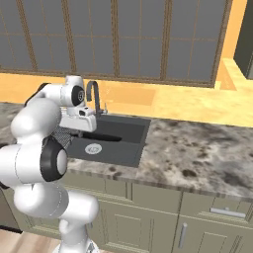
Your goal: Move the pot and pan from the stove into the sink.
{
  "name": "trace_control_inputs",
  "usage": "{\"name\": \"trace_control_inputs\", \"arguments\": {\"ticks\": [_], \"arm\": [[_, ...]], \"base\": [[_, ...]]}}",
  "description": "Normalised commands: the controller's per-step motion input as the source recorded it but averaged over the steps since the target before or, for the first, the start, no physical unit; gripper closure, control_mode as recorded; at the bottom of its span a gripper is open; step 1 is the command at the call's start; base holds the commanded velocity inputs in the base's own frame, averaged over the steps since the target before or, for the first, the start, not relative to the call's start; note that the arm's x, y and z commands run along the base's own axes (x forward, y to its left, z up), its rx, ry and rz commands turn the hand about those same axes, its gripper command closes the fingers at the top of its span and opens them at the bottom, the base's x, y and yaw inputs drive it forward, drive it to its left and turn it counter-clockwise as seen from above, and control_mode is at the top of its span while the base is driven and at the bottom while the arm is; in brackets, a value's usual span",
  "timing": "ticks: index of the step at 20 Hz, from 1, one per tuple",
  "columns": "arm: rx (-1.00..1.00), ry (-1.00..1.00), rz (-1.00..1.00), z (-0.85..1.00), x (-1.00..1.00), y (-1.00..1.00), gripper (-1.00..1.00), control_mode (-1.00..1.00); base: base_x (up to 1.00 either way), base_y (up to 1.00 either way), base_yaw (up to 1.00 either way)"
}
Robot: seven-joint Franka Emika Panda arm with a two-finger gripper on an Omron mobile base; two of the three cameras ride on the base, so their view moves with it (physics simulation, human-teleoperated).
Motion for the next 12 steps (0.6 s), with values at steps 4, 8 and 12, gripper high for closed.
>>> {"name": "trace_control_inputs", "arguments": {"ticks": [4, 8, 12], "arm": [[0.0, -0.09, 0.02, -0.23, 0.0, -0.05, 1.0, -1.0], [0.0, -0.16, 0.04, -0.3, -0.13, -0.13, 1.0, -1.0], [0.0, -0.2, 0.06, -0.2, -0.13, -0.16, 1.0, -1.0]], "base": [[0.0, 0.0, 0.0], [0.0, 0.0, 0.0], [0.0, 0.0, 0.0]]}}
